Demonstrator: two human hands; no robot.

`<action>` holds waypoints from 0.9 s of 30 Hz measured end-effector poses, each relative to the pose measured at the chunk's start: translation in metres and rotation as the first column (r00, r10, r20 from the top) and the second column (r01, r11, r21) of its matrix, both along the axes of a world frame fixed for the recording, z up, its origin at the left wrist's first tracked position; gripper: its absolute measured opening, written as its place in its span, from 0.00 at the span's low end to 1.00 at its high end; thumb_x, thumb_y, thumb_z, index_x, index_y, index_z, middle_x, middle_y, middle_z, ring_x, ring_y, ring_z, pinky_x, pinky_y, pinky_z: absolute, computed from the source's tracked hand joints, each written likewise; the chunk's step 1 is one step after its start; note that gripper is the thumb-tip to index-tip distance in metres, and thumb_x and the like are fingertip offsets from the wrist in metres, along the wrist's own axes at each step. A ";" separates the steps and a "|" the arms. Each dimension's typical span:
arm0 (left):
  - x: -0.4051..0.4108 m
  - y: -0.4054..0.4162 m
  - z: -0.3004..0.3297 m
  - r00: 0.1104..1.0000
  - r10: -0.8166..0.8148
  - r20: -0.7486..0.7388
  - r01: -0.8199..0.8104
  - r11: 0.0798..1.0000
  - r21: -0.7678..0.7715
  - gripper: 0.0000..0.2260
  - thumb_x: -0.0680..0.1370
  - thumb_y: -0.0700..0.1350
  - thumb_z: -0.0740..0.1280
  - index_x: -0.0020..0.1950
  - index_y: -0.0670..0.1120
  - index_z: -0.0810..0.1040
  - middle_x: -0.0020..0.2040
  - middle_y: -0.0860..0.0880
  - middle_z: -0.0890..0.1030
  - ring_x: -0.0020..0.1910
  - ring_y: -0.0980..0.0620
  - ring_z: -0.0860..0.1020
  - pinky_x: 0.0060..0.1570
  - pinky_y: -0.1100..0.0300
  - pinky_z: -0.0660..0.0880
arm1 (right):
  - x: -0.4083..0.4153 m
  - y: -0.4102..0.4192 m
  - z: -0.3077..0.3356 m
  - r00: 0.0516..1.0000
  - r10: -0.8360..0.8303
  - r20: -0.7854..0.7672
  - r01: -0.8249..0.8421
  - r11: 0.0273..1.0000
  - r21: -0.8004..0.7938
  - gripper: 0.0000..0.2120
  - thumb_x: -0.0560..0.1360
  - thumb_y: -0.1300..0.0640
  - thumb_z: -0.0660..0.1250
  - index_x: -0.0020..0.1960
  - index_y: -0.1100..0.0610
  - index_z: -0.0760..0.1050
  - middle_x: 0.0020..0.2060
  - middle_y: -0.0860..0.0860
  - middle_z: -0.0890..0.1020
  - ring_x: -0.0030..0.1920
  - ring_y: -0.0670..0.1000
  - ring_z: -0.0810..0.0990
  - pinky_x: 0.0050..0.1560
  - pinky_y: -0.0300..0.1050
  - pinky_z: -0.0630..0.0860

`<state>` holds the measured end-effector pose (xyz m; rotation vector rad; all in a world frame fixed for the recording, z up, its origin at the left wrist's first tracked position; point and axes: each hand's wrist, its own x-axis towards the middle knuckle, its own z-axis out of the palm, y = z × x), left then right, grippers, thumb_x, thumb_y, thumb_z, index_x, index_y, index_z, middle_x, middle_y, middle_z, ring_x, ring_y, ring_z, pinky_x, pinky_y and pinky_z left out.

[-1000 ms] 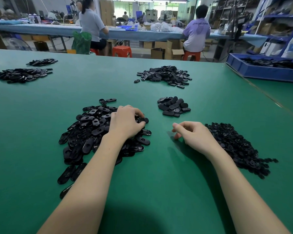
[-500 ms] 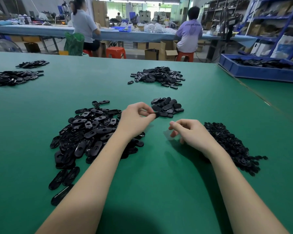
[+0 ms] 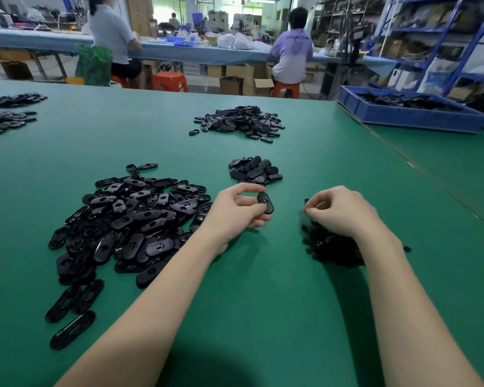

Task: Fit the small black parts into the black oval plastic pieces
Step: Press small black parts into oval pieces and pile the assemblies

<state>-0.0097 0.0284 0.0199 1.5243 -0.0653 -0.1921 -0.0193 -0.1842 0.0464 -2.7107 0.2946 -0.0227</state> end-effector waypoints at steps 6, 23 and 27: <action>0.000 0.002 0.000 1.000 -0.001 -0.005 0.001 0.999 -0.035 0.16 0.76 0.28 0.68 0.61 0.42 0.78 0.52 0.38 0.84 0.40 0.48 0.86 0.38 0.62 0.81 | -0.004 0.005 0.014 0.988 0.001 -0.152 -0.018 0.994 -0.107 0.05 0.67 0.43 0.76 0.41 0.41 0.84 0.44 0.41 0.85 0.49 0.48 0.81 0.46 0.43 0.73; 0.000 0.005 0.001 0.978 0.034 0.206 -0.075 0.978 0.196 0.14 0.72 0.40 0.78 0.53 0.51 0.80 0.42 0.51 0.86 0.35 0.55 0.81 0.41 0.63 0.78 | 0.000 0.031 0.006 0.969 0.141 0.201 -0.224 0.842 0.490 0.02 0.73 0.53 0.74 0.42 0.48 0.82 0.32 0.42 0.83 0.26 0.40 0.71 0.27 0.30 0.66; -0.001 0.004 0.002 0.940 0.028 0.341 -0.131 0.950 0.285 0.14 0.71 0.44 0.79 0.51 0.51 0.77 0.40 0.54 0.86 0.38 0.59 0.83 0.41 0.71 0.75 | 0.002 0.039 0.004 0.964 0.099 0.249 -0.230 0.779 0.584 0.01 0.73 0.53 0.76 0.43 0.48 0.86 0.36 0.43 0.86 0.34 0.37 0.78 0.34 0.27 0.69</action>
